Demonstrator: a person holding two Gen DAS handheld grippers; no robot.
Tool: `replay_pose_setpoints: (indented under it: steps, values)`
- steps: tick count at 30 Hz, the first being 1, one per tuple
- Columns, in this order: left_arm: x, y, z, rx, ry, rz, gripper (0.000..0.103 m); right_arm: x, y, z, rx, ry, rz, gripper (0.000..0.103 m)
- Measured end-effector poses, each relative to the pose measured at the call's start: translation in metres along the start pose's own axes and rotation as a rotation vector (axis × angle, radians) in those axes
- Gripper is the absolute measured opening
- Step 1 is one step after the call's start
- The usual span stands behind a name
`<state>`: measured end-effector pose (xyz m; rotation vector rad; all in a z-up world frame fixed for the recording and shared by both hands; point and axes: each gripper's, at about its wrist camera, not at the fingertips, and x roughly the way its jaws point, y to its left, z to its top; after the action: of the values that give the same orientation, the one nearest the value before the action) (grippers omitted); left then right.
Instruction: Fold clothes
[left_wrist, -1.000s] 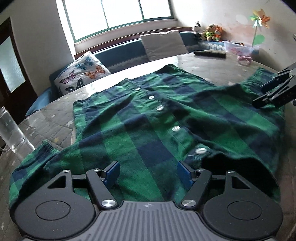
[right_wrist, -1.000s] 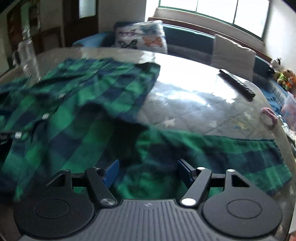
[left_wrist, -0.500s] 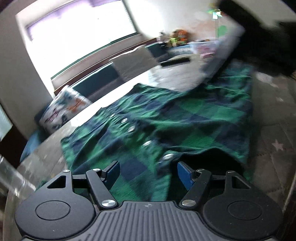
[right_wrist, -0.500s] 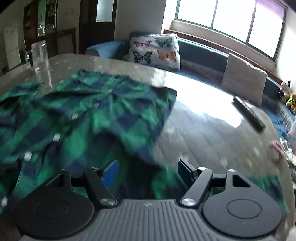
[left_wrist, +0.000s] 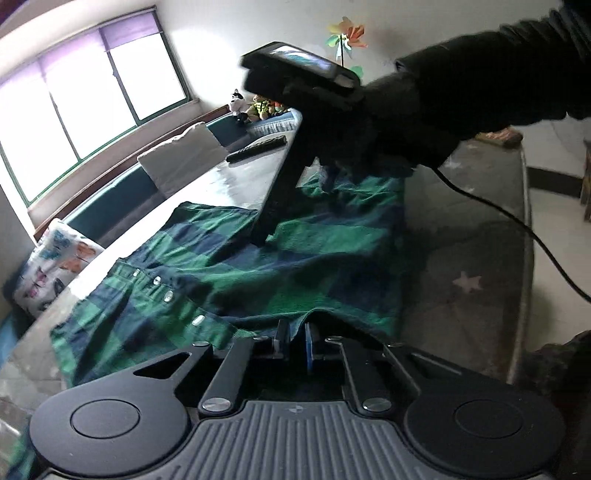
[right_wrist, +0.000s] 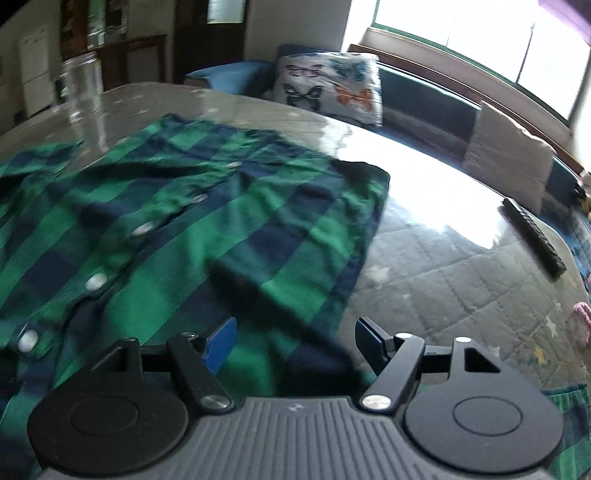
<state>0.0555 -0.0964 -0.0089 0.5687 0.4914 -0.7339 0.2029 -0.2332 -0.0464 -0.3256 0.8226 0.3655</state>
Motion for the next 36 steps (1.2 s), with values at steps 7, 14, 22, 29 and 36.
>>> replay_pose_setpoints:
  steps: [7,14,22,29,36]
  values:
    - [-0.015,0.009,-0.005,-0.064,-0.002,0.029,0.011,-0.030,0.046,-0.019,-0.173,-0.029,0.081,0.076]
    - [-0.026,0.024,-0.010,-0.118,0.023,0.124,0.052,-0.048,0.082,-0.027,-0.292,-0.058,0.162,0.077]
    - [-0.014,0.039,-0.021,-0.227,0.119,0.103,0.004,-0.055,0.099,-0.035,-0.319,-0.061,0.219,0.075]
    - [-0.017,0.048,-0.025,-0.266,0.123,0.037,0.009,-0.055,0.083,-0.032,-0.278,-0.017,0.282,0.075]
    - [-0.050,0.085,-0.021,-0.343,0.043,0.077,0.043,-0.059,0.059,-0.011,-0.201,-0.048,0.288,0.075]
